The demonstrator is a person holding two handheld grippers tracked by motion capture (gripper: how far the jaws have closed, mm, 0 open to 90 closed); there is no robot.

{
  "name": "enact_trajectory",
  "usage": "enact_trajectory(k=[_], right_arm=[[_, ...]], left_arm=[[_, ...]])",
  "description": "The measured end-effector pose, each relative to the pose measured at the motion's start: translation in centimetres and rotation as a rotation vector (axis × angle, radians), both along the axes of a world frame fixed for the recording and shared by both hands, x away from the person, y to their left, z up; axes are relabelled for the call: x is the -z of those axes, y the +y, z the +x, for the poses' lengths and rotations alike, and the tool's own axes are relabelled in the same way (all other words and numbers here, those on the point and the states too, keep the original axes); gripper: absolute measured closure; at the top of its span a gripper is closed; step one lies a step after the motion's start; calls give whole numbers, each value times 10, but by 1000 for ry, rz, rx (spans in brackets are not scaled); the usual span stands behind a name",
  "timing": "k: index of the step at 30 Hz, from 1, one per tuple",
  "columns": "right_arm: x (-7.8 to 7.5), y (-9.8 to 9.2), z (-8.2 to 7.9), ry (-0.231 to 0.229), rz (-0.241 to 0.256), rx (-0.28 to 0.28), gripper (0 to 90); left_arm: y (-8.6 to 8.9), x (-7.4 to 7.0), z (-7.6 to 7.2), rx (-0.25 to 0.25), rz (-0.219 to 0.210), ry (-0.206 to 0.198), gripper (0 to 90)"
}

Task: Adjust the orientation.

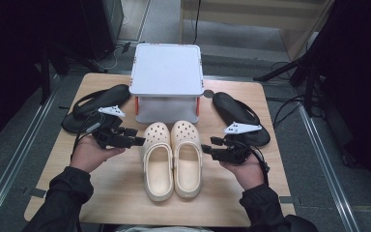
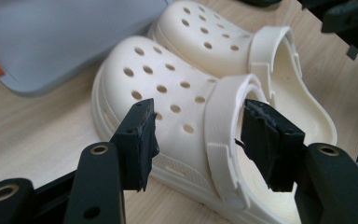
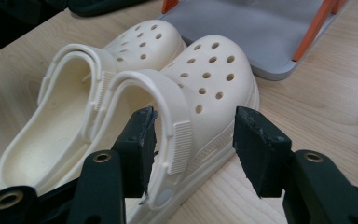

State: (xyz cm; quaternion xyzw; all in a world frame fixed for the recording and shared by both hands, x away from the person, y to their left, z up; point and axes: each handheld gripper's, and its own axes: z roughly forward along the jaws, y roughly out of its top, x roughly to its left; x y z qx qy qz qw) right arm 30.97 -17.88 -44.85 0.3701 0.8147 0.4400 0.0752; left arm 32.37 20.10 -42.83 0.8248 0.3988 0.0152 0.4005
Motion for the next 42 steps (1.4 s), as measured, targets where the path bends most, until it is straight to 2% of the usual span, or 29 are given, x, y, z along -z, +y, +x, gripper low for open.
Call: enact_trajectory(k=[5,7,11,15,20,24,31,35,37,39,42], right_arm=[[-4,3,-9,23,24,-18,491],[-5,5,-13,31,33,-35,492],[-7,13,-23,40,35,-58,525],[-7,21,-31,47,36,-76,532],[-2,28,-39,41,20,-101,530],[2,33,-44,51,15,-104,529],[9,41,-49,72,14,-108,528],[13,46,-51,96,3,-108,521],[14,47,-51,101,6,-108,515],[15,48,-52,99,11,-99,504],[15,48,-52,105,32,-81,502]], left_arm=[[1,-9,12,-3,-6,2,481],[2,-13,17,5,-33,12,556],[6,-23,25,-1,-40,-12,680],[10,-31,38,-28,-29,-10,777],[10,-45,57,-41,-14,-34,850],[9,-53,70,-44,7,-50,886],[12,-59,92,-53,3,-39,899],[14,-65,100,-58,-4,-61,899],[15,-66,105,-67,-13,-58,899],[14,-68,109,-78,4,-66,900],[15,-70,115,-77,0,-74,900]])
